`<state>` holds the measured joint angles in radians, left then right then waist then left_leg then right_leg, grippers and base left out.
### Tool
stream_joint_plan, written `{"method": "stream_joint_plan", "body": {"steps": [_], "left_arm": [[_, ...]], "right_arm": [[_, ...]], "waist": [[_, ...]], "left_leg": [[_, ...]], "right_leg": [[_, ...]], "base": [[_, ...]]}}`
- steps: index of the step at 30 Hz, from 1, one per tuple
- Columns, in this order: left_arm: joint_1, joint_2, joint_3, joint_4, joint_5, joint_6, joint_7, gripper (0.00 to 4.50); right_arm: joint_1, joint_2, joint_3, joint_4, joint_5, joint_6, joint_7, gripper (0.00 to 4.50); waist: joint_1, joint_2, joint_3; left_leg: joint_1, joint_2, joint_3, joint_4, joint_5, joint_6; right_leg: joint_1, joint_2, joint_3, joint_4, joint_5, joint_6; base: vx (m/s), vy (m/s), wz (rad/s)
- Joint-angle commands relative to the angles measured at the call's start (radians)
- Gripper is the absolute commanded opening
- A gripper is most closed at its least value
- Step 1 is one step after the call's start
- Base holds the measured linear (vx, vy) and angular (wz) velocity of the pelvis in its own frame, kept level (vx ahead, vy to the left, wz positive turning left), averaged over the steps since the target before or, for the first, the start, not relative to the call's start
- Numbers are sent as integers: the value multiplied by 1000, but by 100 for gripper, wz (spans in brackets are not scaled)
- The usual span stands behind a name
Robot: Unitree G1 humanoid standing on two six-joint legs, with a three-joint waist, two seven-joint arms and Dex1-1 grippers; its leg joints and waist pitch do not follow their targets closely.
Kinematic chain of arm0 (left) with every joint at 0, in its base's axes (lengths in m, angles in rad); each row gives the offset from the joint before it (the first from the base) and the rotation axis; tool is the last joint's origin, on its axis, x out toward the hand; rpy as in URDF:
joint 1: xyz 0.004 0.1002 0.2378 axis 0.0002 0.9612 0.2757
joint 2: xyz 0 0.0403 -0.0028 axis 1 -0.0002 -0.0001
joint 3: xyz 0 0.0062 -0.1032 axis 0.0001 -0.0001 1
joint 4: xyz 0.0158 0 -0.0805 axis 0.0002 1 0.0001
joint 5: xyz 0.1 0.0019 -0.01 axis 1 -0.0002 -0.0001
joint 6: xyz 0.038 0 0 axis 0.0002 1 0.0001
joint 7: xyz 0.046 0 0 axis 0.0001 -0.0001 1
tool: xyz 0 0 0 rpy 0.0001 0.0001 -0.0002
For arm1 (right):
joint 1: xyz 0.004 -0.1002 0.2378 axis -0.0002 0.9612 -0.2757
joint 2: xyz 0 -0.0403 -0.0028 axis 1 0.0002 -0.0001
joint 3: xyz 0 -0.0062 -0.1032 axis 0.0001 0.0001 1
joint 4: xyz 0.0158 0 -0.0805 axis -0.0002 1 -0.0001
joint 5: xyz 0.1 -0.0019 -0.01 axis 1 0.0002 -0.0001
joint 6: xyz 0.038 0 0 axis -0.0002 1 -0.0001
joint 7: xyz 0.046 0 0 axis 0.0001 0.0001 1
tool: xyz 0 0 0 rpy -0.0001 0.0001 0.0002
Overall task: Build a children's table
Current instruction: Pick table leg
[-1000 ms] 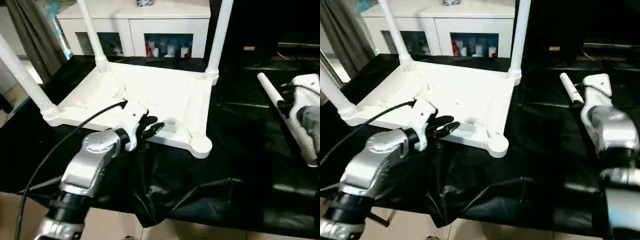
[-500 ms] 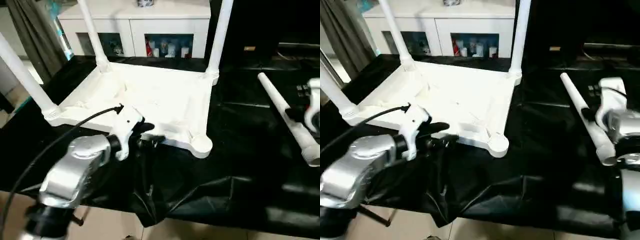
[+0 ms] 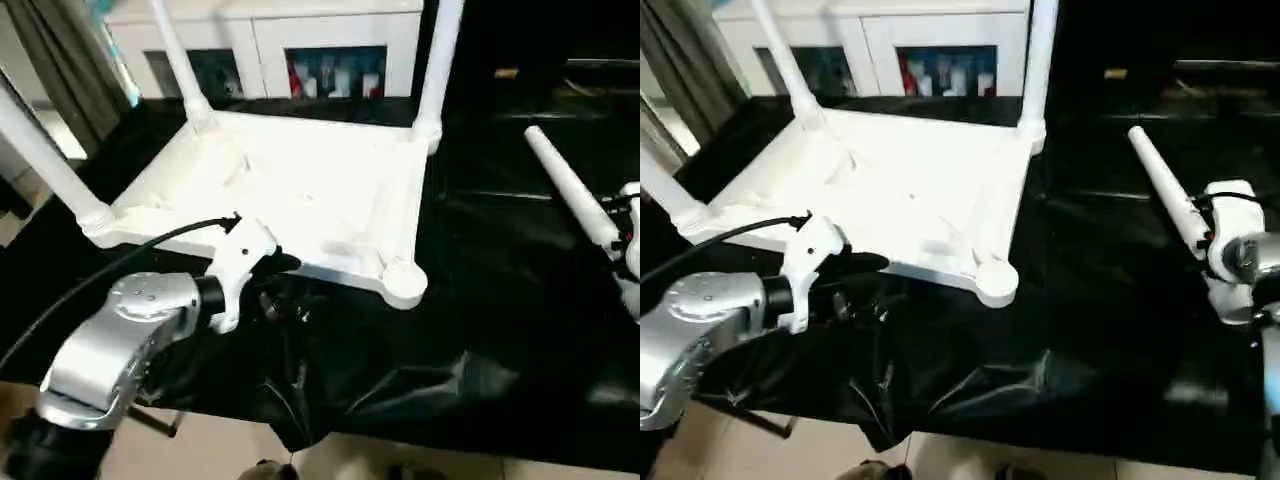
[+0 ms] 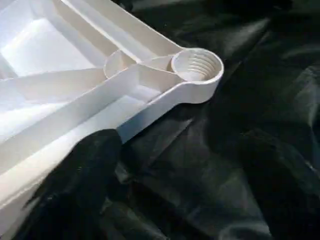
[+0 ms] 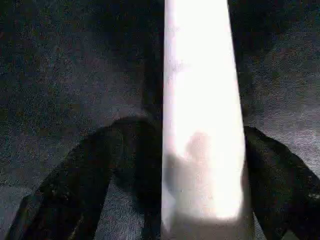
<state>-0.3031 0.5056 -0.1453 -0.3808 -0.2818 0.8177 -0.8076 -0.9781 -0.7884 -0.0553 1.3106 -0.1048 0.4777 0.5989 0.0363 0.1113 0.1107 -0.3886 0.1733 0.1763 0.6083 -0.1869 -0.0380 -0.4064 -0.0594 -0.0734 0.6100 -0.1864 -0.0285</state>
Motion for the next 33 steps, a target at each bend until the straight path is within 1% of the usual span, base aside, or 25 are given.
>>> {"method": "stream_joint_plan", "body": {"steps": [1, 2, 3, 4, 5, 6, 7, 8, 9, 10, 11, 13, 16, 17, 18, 20, 21, 22, 24, 26, 27, 28, 29, 31, 33], "left_arm": [[3, 24, 4, -22, -12, 21, -13, 446], [0, 28, 3, -23, -14, 23, -17, 450], [-3, 35, 0, -24, -16, 24, -24, 450], [-4, 39, -2, -23, -14, 23, -28, 450], [-6, 43, -4, -22, -17, 24, -31, 450], [-6, 46, -5, -23, -19, 24, -33, 450], [-6, 53, -7, -27, -23, 24, -33, 450], [-6, 56, -6, -30, -25, 26, -32, 450], [-5, 56, -6, -31, -26, 26, -32, 450], [-5, 57, -6, -32, -27, 28, -32, 450], [-6, 60, -6, -33, -25, 23, -28, 450], [-8, 59, -4, -29, -16, 14, -17, 450], [-14, 53, -3, -18, -6, 0, -5, 450], [-18, 46, -2, -10, -2, -8, 4, 450], [-20, 42, -1, -5, -1, -13, 8, 450], [-32, 28, 1, 17, 5, -31, 22, 450], [-36, 24, 0, 26, 6, -37, 24, 450], [-40, 21, 0, 32, 7, -43, 26, 450], [-51, 4, 3, 50, 10, -63, 39, 450], [-54, 0, 5, 54, 10, -66, 44, 450], [-59, -11, 12, 64, 9, -73, 53, 450], [-67, -31, 23, 80, 7, -86, 73, 450], [-73, -45, 30, 94, 7, -96, 86, 450], [-87, -78, 42, 129, 12, -130, 117, 450], [-104, -124, 62, 170, 4, -156, 150, 450]], "right_arm": [[-8, -3, 35, 34, -34, 48, 48, 369], [-15, -6, 46, 36, -44, 55, 60, 358], [-23, -10, 63, 38, -62, 61, 77, 358], [-28, -12, 73, 39, -71, 63, 86, 348], [-32, -13, 80, 39, -78, 66, 95, 326], [-34, -15, 84, 40, -82, 68, 100, 326], [-40, -18, 94, 41, -92, 73, 114, 316], [-41, -19, 95, 41, -93, 75, 116, 311], [-42, -19, 95, 41, -93, 75, 116, 311], [-42, -20, 94, 41, -93, 76, 117, 288], [-43, -20, 95, 42, -94, 77, 119, 278], [-45, -20, 84, 43, -86, 82, 107, 265], [-46, -18, 64, 44, -70, 87, 93, 244], [-46, -17, 57, 44, -65, 87, 91, 235], [-46, -17, 53, 44, -63, 86, 90, 223], [-43, -18, 20, 43, -32, 88, 68, 216], [-39, -20, 12, 43, -24, 87, 64, 196], [-35, -23, 4, 42, -16, 87, 62, 191], [-24, -30, -21, 41, 8, 84, 50, 189], [-21, -31, -25, 41, 11, 82, 46, 183], [-17, -33, -49, 39, 32, 82, 31, 183], [-12, -36, -88, 37, 62, 79, 15, 183], [-10, -37, -117, 35, 85, 79, 6, 183], [-8, -35, -196, 26, 155, 52, -2, 183], [-3, -28, -280, 15, 237, 22, 9, 183]], "waist": [[1, -21, -48], [1, -23, -47], [2, -22, -44], [2, -26, -44], [2, -29, -45], [3, -26, -42], [4, -34, -45], [6, -34, -47], [6, -32, -46], [7, -34, -46], [7, -33, -46], [7, -40, -50], [9, -38, -47], [10, -46, -57], [12, -42, -54], [16, -44, -65], [18, -44, -68], [21, -45, -71], [25, -47, -81], [31, -46, -83], [32, -50, -88], [33, -50, -90], [36, -55, -96], [39, -55, -100], [40, -59, -103]], "left_leg": [[9, 38, -17, -58, -200, 122], [10, 39, -18, -59, -200, 120], [11, 40, -18, -60, -202, 119], [10, 40, -18, -60, -197, 120], [10, 40, -18, -60, -194, 122], [10, 40, -17, -59, -185, 124], [8, 41, -17, -58, -170, 127], [9, 42, -17, -58, -154, 133], [9, 41, -16, -57, -149, 135], [10, 42, -15, -57, -145, 137], [9, 42, -16, -57, -144, 138], [9, 43, -15, -56, -135, 141], [10, 44, -15, -57, -140, 136], [12, 44, -14, -55, -135, 135], [11, 44, -15, -55, -133, 134], [12, 44, -14, -51, -120, 132], [10, 43, -13, -49, -103, 136], [8, 43, -13, -47, -89, 141], [9, 42, -12, -43, -75, 146], [5, 42, -12, -40, -58, 151], [5, 41, -12, -38, -50, 156], [4, 41, -12, -37, -47, 156], [3, 39, -11, -33, -45, 153], [2, 38, -10, -31, -45, 154], [2, 38, -10, -28, -59, 151]], "right_leg": [[45, -65, 33, -83, -303, -259], [46, -67, 35, -83, -299, -263], [46, -68, 36, -82, -297, -265], [47, -68, 37, -81, -291, -270], [47, -69, 36, -80, -290, -272], [47, -72, 39, -81, -288, -273], [50, -72, 40, -78, -278, -276], [51, -74, 40, -77, -267, -280], [50, -73, 40, -76, -263, -282], [50, -72, 40, -76, -256, -284], [50, -72, 40, -75, -253, -286], [51, -72, 41, -74, -241, -289], [51, -73, 42, -75, -255, -286], [55, -73, 42, -74, -251, -287], [52, -73, 41, -73, -250, -289], [58, -75, 41, -70, -234, -292], [58, -74, 42, -68, -213, -295], [58, -73, 42, -65, -193, -298], [62, -74, 41, -62, -173, -301], [62, -74, 41, -58, -150, -305], [63, -74, 40, -57, -141, -307], [64, -73, 40, -57, -140, -305], [67, -73, 40, -56, -139, -300], [66, -72, 39, -55, -138, -291], [65, -71, 38, -55, -154, -284]], "base": [[0, 0, 0], [0, 0, 0], [0, 0, 0], [0, 0, 0], [0, 0, 0], [0, 0, 0], [0, 0, 0], [0, 0, 0], [0, 0, 0], [0, 0, 0], [0, 0, 0], [0, 0, 0], [0, 0, 0], [0, 0, 0], [0, 0, 0], [0, 0, 0], [0, 0, 0], [0, 0, 0], [0, 0, 0], [0, 0, 0], [0, 0, 0], [0, 0, 0], [0, 0, 0], [0, 0, 0], [0, 0, 0]]}}
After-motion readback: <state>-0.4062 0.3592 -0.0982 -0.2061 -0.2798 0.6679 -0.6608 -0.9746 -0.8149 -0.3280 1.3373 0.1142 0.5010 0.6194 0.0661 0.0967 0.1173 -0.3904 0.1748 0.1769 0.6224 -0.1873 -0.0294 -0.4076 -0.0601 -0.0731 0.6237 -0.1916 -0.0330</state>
